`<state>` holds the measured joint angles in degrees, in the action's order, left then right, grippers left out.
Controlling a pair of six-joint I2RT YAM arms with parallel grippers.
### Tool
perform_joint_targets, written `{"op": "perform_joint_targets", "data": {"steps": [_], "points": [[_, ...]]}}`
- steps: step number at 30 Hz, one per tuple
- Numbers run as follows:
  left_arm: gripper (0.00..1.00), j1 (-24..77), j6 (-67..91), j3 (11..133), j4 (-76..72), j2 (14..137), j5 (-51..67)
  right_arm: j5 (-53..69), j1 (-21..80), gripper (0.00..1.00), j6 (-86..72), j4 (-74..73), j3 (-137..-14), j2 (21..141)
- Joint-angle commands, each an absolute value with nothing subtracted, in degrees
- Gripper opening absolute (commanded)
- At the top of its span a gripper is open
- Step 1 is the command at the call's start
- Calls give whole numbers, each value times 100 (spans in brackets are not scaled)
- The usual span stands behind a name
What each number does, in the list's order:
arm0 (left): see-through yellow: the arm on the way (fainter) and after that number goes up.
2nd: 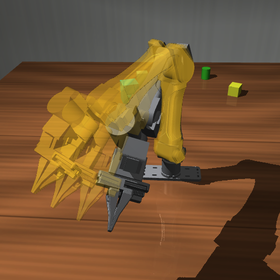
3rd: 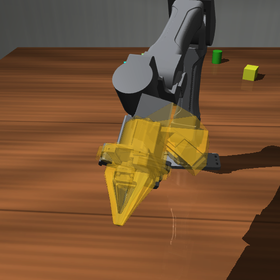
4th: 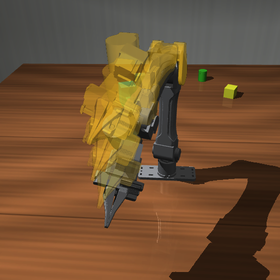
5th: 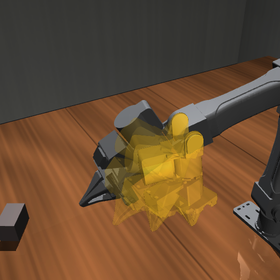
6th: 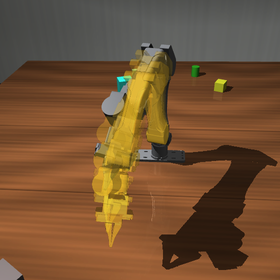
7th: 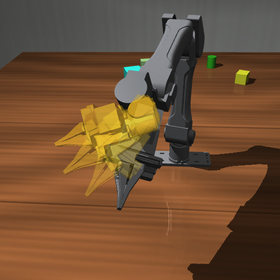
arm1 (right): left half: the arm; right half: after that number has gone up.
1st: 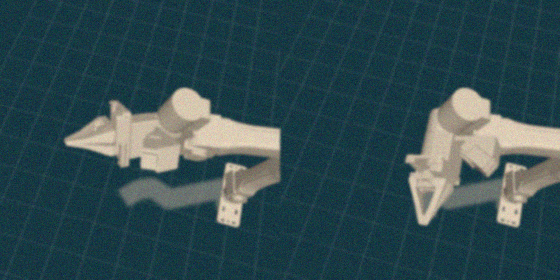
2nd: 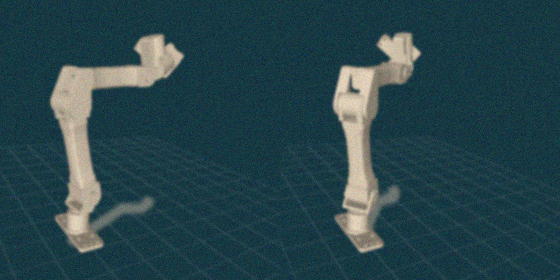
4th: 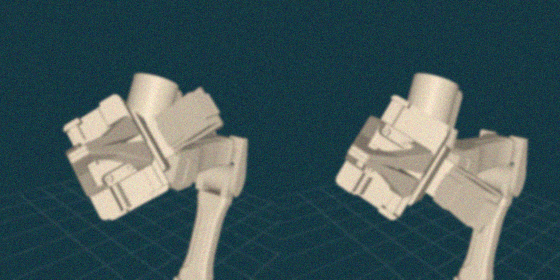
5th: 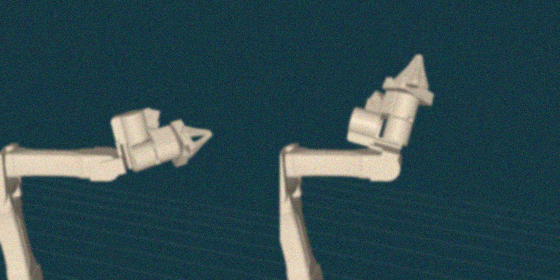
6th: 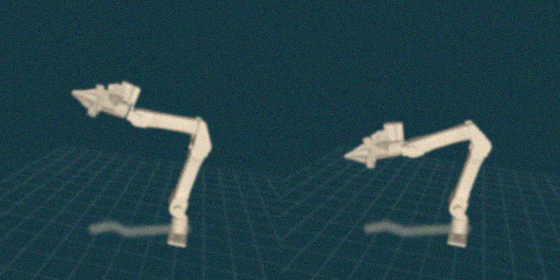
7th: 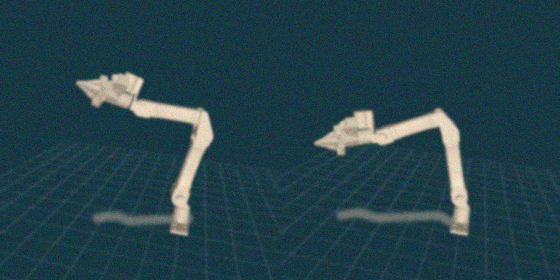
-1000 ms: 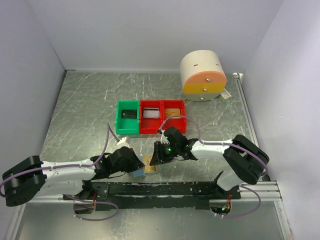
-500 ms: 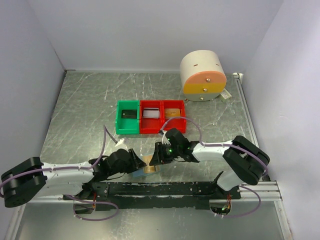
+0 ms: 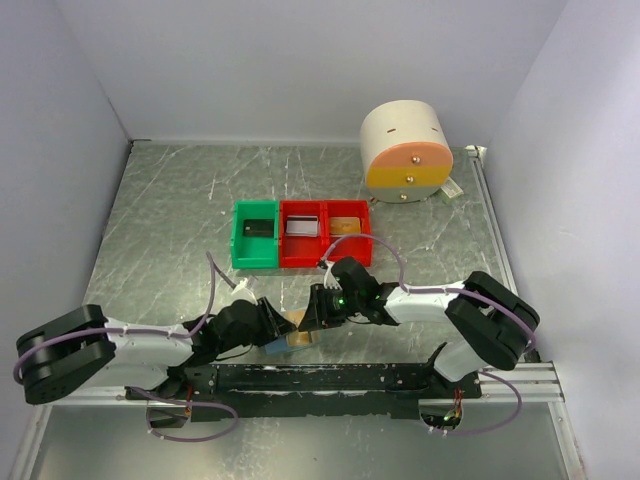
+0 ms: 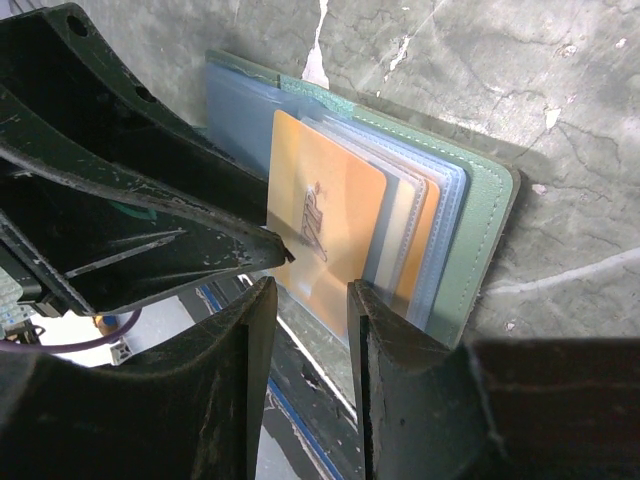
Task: Take the credit cards out of the card holder
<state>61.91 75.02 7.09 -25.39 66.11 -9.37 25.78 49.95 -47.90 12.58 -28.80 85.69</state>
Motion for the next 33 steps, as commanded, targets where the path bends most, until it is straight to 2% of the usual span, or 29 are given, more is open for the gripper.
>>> {"op": "perform_joint_targets", "data": {"steps": [1,5,15,27,33], "points": [[42,6140,7415,607,-2973,7018,-707,2312,5017,36,-4694,919,-2678,8753],[35,6127,7432,639,-2862,6961,-743,2290,5018,36,-4678,901,-2672,8734],[7,6130,7435,674,-1524,5878,-1055,2219,5010,36,-4585,777,-2752,8797],[7,6126,7307,879,-919,5649,-1084,2290,5010,36,-4523,602,-3001,8710],[7,6126,7265,976,-964,5818,-1046,2389,5020,36,-4486,520,-3201,8188]]}}
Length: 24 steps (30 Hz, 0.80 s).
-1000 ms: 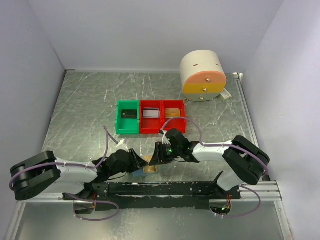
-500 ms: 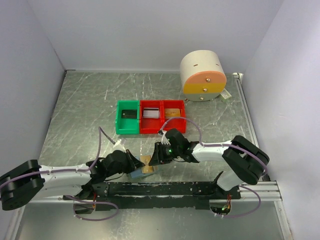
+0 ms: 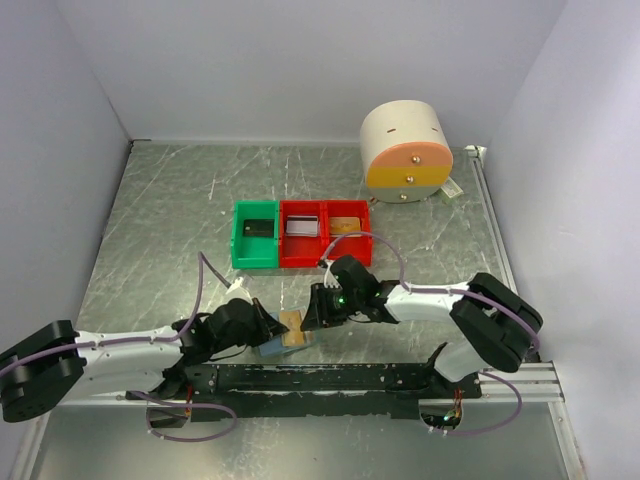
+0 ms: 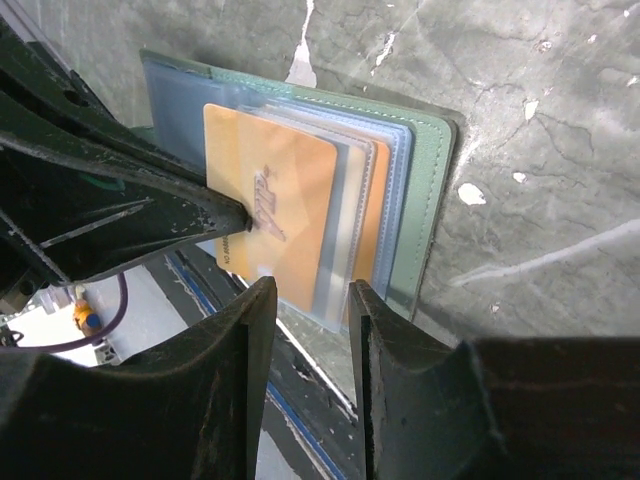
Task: Take the credit cards out of the card holder
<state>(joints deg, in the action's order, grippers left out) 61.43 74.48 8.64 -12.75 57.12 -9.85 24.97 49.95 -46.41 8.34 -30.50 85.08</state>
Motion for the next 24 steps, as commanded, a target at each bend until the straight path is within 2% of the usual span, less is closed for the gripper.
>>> {"op": "perform_joint_targets", "data": {"steps": [1,11,21,24], "points": [[7,6126,7268,977,-986,5831,-1046,2435,5019,36,-4483,558,-3232,8129],[8,6126,7273,989,-886,5657,-1081,2904,5089,36,-4523,1034,-3346,8778],[18,6125,7270,915,-773,5320,-1084,2249,5075,37,-4464,500,-3254,8946],[17,6126,7252,836,-870,5206,-1057,2286,5072,37,-4570,644,-3128,8986]]}}
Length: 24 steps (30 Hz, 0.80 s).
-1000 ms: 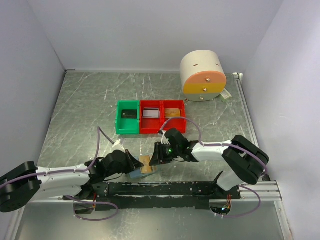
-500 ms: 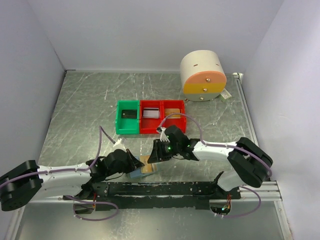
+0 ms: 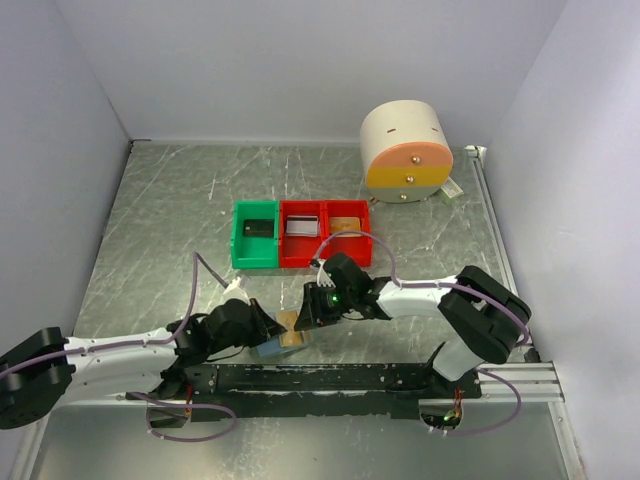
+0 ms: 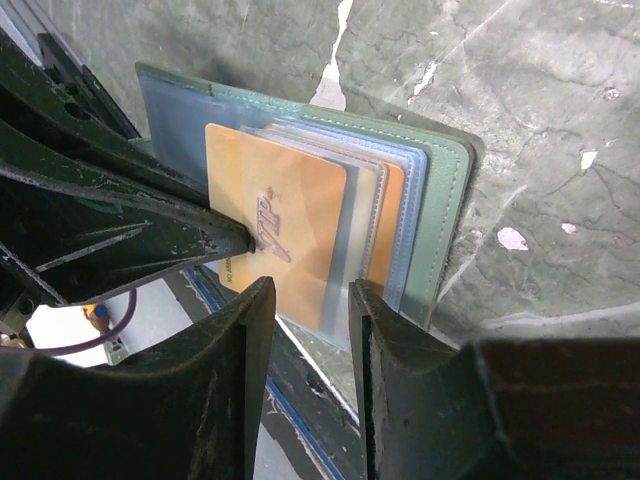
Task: Take the credit cards out of the card holder
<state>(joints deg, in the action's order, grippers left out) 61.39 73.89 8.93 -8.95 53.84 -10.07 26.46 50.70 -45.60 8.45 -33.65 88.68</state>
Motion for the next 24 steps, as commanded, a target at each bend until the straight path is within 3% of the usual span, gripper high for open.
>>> {"op": "perform_joint_targets", "data": {"steps": [1,7,24], "points": [[16,6126,7257,809,-896,5164,-1045,2293,5078,37,-4601,708,-3090,8991],[7,6126,7255,754,-852,5004,-1062,2294,5074,37,-4619,721,-3062,8999],[12,6126,7193,890,-60,4650,-1051,2308,5076,37,-4543,611,-3225,8995]]}}
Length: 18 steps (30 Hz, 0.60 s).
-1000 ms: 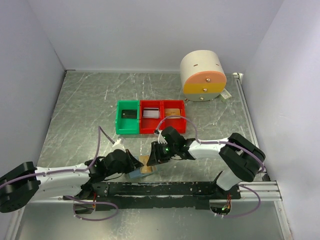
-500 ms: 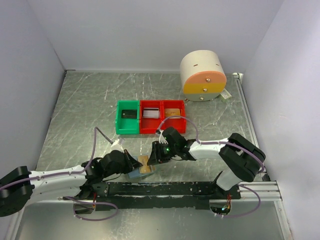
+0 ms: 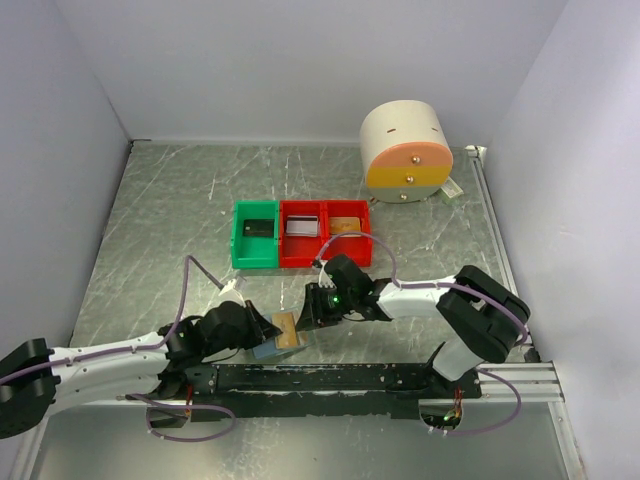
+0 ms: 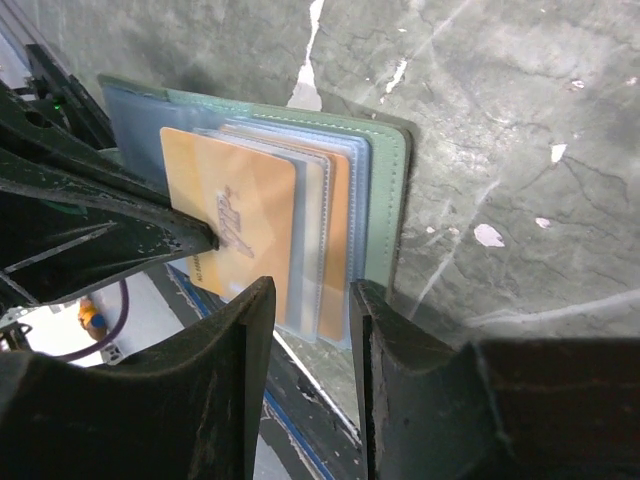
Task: Take the credit cards out of the card holder
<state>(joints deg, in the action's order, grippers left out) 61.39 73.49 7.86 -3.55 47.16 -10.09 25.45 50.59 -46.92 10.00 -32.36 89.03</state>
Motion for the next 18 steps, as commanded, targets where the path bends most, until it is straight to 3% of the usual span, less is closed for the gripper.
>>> {"op": "perform_joint_targets", "data": {"steps": [1,18], "points": [[11,6126,7204,881,-77,4653,-1069,2339,5074,37,-4526,607,-3244,8963],[7,6129,6977,1023,-1589,5973,-765,2447,5087,37,-4423,392,-3453,8145]]}}
